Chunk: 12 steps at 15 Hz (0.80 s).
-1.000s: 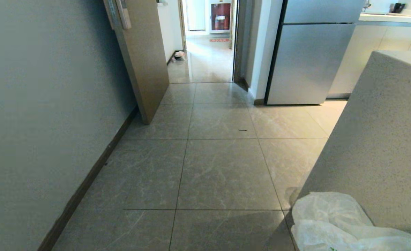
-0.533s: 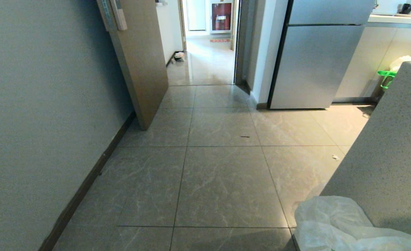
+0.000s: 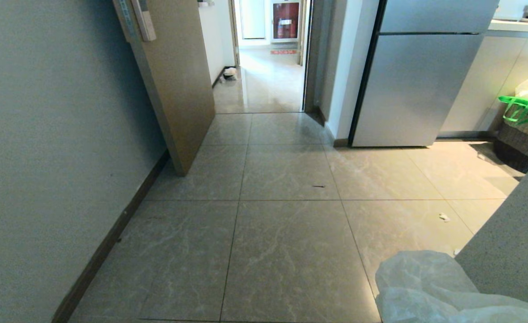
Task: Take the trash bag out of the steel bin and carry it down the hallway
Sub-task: Put the trash bag at the door
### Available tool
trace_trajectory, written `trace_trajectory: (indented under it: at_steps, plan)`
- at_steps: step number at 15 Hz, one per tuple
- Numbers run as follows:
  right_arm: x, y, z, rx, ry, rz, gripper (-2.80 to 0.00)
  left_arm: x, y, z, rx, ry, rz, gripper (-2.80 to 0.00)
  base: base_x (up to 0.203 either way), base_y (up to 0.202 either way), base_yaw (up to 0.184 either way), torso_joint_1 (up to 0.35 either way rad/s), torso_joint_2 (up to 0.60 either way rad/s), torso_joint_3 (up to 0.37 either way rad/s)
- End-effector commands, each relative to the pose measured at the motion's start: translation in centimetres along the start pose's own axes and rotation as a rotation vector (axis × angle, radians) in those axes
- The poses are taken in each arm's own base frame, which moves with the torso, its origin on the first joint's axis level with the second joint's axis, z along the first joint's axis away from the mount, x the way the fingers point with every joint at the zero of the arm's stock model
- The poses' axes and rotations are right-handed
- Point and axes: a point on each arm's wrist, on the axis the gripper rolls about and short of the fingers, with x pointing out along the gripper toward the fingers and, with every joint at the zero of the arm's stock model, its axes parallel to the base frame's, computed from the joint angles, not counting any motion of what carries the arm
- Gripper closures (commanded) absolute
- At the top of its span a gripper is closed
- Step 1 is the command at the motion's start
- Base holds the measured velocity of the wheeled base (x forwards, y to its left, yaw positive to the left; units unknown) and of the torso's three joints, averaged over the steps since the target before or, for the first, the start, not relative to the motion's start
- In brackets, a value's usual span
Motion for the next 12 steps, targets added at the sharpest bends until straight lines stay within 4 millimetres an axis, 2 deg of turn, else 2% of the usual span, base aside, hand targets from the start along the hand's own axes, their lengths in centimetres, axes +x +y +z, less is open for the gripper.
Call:
trace_trajectory:
  at_steps: [1, 12]
  plan:
    - [0.01, 0.00, 0.01, 0.000, 0.001, -0.001, 0.00, 0.00, 0.00, -0.05, -0.001, 0.000, 0.000, 0.00, 0.197, 0.000, 0.003, -0.001, 0.01, 0.007]
    - [0.02, 0.00, -0.02, 0.000, 0.002, -0.001, 0.00, 0.00, 0.00, -0.05, -0.001, 0.000, 0.000, 0.00, 0.190, 0.000, 0.001, 0.003, 0.00, 0.003]
